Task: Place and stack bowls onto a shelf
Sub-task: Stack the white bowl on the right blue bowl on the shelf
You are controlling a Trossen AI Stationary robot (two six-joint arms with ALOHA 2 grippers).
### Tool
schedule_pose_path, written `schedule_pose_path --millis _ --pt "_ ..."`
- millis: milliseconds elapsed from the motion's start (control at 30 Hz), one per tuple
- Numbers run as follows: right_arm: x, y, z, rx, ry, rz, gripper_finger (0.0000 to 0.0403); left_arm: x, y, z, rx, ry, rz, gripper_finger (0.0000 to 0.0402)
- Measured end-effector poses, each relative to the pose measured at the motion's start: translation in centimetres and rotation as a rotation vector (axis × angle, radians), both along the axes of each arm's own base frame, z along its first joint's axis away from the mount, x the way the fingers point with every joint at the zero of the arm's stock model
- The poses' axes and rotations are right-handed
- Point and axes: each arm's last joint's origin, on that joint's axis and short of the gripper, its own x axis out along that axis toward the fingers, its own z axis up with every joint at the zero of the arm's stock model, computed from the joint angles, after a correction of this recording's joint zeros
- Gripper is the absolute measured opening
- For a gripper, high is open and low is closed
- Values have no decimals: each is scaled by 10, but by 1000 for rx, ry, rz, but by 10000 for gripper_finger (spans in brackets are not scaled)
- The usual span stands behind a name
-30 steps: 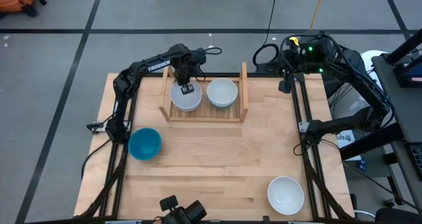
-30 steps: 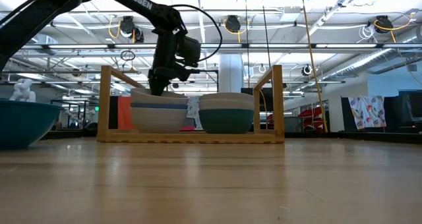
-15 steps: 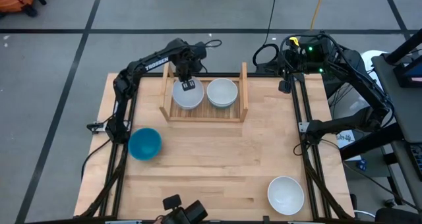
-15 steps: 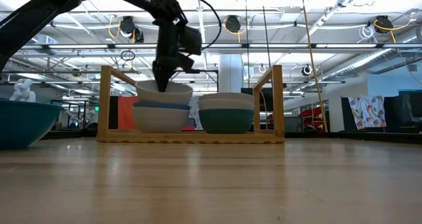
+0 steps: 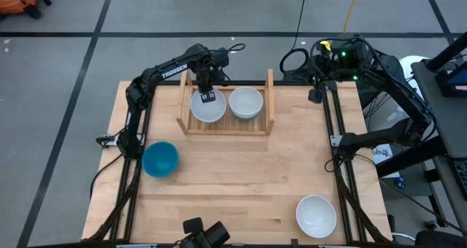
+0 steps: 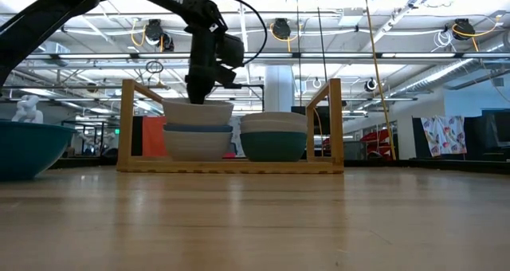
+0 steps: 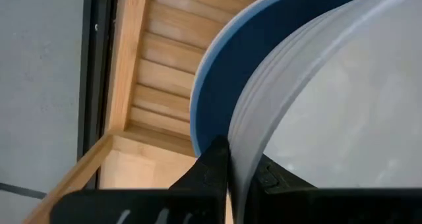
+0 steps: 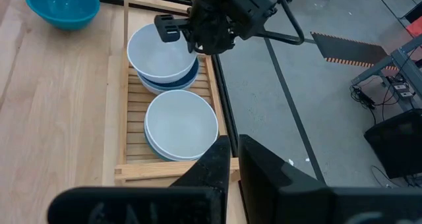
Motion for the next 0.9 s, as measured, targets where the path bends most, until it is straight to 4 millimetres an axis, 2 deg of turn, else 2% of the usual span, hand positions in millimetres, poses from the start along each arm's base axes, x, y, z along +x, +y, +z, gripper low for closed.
schedule_pose_path --millis 300,733,900 --pt "0 0 0 0 0 0 29 0 0 0 -3 -5 6 8" --pt "0 0 0 0 0 0 29 1 1 0 8 -17 13 53" --pt "0 0 0 -1 0 1 29 1 2 0 46 13 12 57"
